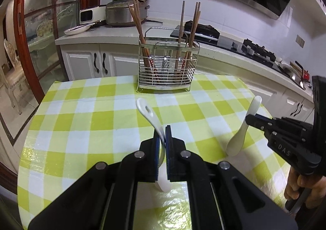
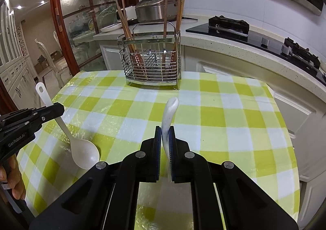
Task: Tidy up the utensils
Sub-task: 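Lift both spoons upright and carry them over the wire rack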
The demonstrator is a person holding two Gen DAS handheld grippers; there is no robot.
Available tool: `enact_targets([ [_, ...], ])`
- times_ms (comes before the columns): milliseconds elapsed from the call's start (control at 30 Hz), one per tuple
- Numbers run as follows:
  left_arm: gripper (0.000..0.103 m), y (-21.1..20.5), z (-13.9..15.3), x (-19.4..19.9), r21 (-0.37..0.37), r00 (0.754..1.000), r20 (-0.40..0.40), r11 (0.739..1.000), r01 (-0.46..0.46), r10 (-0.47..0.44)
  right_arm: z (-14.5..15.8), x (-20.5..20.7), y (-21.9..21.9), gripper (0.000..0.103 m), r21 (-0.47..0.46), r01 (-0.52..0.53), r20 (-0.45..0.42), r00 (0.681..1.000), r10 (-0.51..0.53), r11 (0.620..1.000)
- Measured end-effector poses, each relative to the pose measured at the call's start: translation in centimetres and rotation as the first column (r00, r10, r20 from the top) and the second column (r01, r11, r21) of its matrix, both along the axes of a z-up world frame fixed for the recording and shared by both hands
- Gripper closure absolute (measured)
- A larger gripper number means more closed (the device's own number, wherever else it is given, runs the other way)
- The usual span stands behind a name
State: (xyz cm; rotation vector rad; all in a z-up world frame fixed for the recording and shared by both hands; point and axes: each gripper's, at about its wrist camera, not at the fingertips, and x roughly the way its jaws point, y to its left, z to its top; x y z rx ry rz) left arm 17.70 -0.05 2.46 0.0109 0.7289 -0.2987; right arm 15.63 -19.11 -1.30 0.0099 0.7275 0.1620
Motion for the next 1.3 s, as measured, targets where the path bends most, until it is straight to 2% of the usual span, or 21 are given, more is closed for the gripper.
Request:
enact_targets([
  [433,0.099,-0.4,0.8,-1.7,-0.003,0.999,0.045,1.000,0.007,-0.007,0.9,-1.3,0.3,0.096,-0.002,0.001,0.033,0.999,-0.001,1.000],
  [900,0.099,-0.6,2.0,-1.0,-0.047,0.995,0.097,0.999,0.008,-0.004,2.2,-1.1,0.6,0.096,0.011,0.001,0.067,0.998,-0.002,1.000],
  [1133,0.099,-1.0,3.8,0.3,-0.064,0.991,0.137,0.998,0.014,-0.005,4.3,0.0,0.4,0.096,0.031,-0.004,0.098,0.995,0.001,1.000],
  [1300,0.099,-1.5,6.2,1.8,-0.060,0.982,0.186,0.998,0.030,-0.019,7.3,1.7,0.5,0.096,0.039,-0.021,0.141,0.990,0.016,0.999],
])
